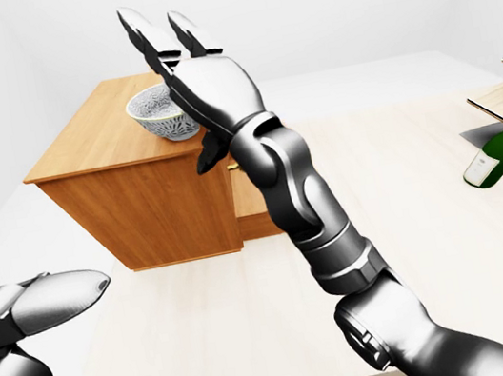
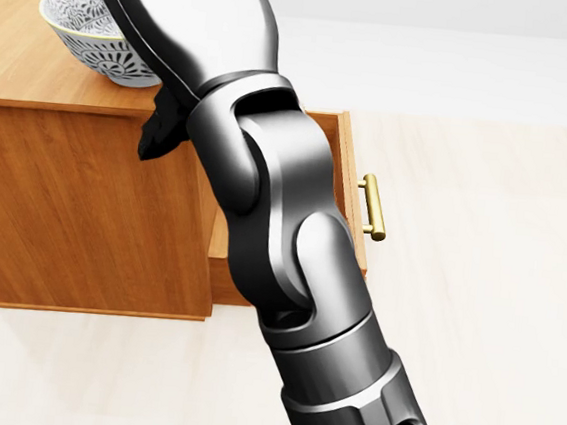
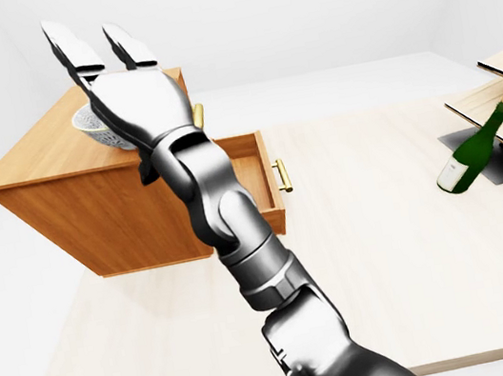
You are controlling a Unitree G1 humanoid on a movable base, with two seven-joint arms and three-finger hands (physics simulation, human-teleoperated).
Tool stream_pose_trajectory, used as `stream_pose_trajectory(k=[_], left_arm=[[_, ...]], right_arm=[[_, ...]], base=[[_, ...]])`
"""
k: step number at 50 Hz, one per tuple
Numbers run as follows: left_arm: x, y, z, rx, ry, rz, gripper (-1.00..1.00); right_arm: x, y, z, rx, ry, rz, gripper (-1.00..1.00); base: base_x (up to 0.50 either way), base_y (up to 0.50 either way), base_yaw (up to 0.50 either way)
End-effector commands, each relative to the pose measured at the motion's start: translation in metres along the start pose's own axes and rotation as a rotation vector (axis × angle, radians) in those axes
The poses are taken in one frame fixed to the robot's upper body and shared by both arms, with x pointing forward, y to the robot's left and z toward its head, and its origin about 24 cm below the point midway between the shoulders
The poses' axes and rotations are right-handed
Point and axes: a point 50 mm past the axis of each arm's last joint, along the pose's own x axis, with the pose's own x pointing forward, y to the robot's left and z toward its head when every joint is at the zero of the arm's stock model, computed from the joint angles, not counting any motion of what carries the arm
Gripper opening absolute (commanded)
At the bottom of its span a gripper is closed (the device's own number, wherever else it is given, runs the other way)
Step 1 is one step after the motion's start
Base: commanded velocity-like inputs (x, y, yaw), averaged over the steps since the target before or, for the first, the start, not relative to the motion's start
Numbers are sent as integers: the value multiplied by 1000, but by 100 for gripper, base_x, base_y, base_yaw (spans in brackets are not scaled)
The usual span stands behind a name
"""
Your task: Put the bowl on top of the cabinet.
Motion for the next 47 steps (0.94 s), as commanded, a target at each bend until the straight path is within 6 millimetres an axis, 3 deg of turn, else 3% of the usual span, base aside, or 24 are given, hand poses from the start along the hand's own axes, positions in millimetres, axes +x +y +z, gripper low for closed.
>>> stream_pose_trajectory(k=[1,8,21,34,47], left_arm=[[-1,-2,-1,5,1,-6,100],[-1,-2,-1,6,1,-8,100],[-3,-4,-2,10,10,-15,100],[-3,-6,0,8,-2,-23,100],[-3,-9,5,-8,-29,-27,100]], right_arm=[[-4,-38,23,-13,-99,-21,100],[-7,-82,46,-58,-200,-99,100],[-26,-143,76,-188,-323,-213,100],[-48,-175,90,-297,-375,-318,100],[-90,-197,82,-422,-330,-521,100]], base=[[0,0,0],[0,0,0],[0,0,0],[0,0,0],[0,0,0]])
